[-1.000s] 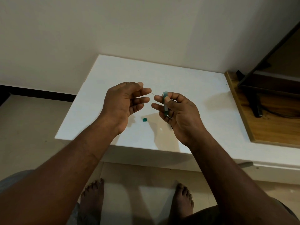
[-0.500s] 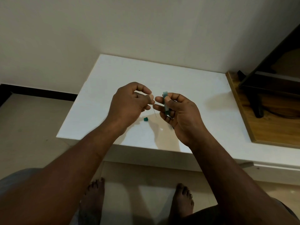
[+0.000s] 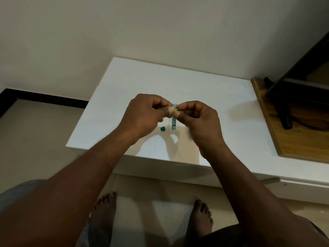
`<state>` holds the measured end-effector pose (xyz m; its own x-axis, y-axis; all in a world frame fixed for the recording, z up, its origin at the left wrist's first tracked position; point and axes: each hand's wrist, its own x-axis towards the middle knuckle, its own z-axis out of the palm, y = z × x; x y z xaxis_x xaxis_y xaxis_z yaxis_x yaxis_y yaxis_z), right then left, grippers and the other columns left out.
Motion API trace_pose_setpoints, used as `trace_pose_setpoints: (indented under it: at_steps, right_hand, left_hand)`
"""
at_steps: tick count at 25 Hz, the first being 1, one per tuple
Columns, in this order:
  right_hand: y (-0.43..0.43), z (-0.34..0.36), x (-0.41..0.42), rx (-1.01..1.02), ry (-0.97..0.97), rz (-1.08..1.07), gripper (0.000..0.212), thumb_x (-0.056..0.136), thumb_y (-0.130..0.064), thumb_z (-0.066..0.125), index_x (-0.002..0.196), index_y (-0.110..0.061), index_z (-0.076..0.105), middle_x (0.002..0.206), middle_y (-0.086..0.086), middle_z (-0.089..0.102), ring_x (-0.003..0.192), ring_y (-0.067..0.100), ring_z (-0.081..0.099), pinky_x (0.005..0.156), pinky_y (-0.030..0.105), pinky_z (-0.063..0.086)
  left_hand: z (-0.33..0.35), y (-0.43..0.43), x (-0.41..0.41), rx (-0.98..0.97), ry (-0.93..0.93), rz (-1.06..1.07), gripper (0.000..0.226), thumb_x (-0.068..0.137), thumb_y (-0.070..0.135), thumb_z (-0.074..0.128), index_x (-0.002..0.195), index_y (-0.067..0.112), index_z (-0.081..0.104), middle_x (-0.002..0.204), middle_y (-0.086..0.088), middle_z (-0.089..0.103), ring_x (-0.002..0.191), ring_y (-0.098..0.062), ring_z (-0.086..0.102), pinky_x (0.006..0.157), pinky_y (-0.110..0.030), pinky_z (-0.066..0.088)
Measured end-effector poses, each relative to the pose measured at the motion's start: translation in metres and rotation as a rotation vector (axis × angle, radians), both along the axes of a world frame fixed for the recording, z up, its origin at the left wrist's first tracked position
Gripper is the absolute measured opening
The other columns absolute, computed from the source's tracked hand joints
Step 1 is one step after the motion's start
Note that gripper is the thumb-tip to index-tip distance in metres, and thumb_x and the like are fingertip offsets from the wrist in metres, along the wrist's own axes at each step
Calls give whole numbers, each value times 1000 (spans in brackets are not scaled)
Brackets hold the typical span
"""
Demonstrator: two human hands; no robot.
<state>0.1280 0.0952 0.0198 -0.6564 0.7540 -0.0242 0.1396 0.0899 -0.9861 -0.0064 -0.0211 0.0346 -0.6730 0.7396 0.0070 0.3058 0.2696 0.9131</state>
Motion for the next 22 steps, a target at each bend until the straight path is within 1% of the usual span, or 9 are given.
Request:
trace_pose_setpoints:
  at_steps: [3,5,7,9,12,15,18,20,22]
  right_hand:
    - [0,-3,-1,90,-35,-14,11,87,-20,85,94,-22,77,88,-2,80,89,15,78,81,32,61]
    - [-2,-5,-2,173,-80,-3,8,90,-28,83,96,-25,77,88,-10,80,88,5,75,79,24,58]
    - [-5,-11,-2,482,-252,53,14,93,-34,77,106,-29,77,100,-17,78,95,-2,70,80,19,53]
    - [-11,-22,-2,827,-433,184,27,96,-31,73,123,-27,75,123,-10,75,114,12,62,93,31,52]
    - [-21,-37,-3,1050,-571,280,35,98,-20,67,132,-22,72,131,-1,70,119,28,55,93,43,49]
    - [-22,-41,-3,1100,-507,237,25,97,-16,67,119,-21,79,116,0,74,106,29,58,80,39,44]
    - [-22,-39,-4,1084,-492,228,18,97,-15,69,109,-19,81,104,1,77,97,28,62,77,35,43]
    - [-20,-33,-5,940,-450,195,17,96,-13,67,106,-17,80,100,1,79,93,26,68,79,35,51]
    - [-12,-21,-6,731,-349,73,14,96,-14,68,104,-18,79,96,-4,80,88,16,73,83,35,58]
  left_hand:
    - [1,-1,-1,-34,96,-24,7,90,31,75,94,28,81,79,15,76,73,2,69,64,-15,50]
    - [3,-1,-5,-51,165,-7,9,91,31,74,94,26,81,81,16,75,76,-2,68,72,-21,51]
    - [4,-3,-12,-89,266,26,10,93,30,72,96,24,80,85,16,74,79,-2,65,75,-22,50]
    - [4,-6,-19,-130,356,52,11,95,31,70,96,25,79,88,13,74,78,-3,63,72,-20,46]
    - [2,-9,-25,-164,435,77,12,95,33,68,97,25,78,89,9,75,77,-9,65,67,-21,45]
    - [0,-9,-25,-180,481,67,11,95,33,67,96,27,76,90,8,76,79,-13,65,70,-29,50]
    - [-1,-8,-24,-193,497,38,11,95,32,66,95,27,76,92,8,76,83,-15,67,76,-35,55]
    - [-2,-8,-23,-198,512,17,11,96,32,65,96,27,76,93,8,76,84,-15,67,77,-36,55]
    - [-4,-7,-20,-200,533,-4,11,96,31,65,97,27,75,93,7,76,83,-15,67,76,-35,55]
